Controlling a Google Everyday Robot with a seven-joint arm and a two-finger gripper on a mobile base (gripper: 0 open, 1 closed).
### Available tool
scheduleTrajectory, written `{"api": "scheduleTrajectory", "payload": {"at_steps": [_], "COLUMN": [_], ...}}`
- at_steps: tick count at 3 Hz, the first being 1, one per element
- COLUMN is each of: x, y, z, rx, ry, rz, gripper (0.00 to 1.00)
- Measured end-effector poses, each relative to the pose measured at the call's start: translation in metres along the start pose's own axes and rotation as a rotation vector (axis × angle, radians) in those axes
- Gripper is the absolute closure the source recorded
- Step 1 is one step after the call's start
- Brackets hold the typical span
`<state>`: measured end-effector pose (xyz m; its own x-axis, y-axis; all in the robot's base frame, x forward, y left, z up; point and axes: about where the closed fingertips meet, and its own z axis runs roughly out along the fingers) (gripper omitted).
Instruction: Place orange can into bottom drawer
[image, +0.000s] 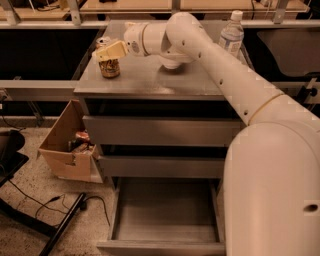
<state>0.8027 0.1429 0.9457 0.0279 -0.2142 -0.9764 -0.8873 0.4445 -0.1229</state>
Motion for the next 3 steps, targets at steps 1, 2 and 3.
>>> {"api": "scheduleTrajectory", "payload": {"at_steps": [1, 2, 3], "x": [0.006, 0.020, 0.021], "y": [-0.005, -0.007, -0.007], "z": [0.025, 0.034, 0.034], "rx": [-0.001, 0.021, 0.020], "ry": [0.014, 0.048, 0.050], "rz": [0.006, -0.005, -0.005], "gripper": [0.00, 0.19, 0.41]}}
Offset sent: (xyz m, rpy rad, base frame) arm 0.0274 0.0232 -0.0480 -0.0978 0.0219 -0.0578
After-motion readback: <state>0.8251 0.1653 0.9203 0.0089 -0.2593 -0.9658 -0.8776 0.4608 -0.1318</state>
